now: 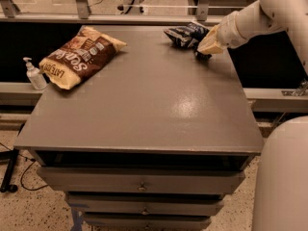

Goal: Move rxbar chocolate near blue chip bag

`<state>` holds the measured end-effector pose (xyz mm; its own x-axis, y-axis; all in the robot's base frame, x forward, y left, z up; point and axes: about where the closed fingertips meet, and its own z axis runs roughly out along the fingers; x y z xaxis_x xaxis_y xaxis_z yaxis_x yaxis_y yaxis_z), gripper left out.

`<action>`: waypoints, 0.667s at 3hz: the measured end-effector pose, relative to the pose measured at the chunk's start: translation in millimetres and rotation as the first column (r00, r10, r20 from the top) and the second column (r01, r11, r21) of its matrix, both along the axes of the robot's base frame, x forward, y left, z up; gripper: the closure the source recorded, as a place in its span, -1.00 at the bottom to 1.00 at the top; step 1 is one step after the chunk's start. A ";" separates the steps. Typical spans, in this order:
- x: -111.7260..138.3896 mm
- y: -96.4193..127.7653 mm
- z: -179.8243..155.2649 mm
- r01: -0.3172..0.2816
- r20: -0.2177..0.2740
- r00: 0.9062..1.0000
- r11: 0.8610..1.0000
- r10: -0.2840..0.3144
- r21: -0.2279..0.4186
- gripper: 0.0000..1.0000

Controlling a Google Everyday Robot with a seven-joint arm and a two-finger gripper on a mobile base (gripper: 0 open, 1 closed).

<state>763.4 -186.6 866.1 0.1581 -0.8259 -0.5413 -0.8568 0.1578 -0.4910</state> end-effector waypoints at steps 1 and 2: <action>0.8 1.3 -2.3 -0.013 -0.014 1.000 1.000 0.013 0.014 -0.74; -2.2 6.4 -3.9 -0.031 -0.028 0.999 0.999 0.032 0.042 -1.00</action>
Offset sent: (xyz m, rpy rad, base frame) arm -0.0064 0.0053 0.0017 0.0725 0.0361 0.0462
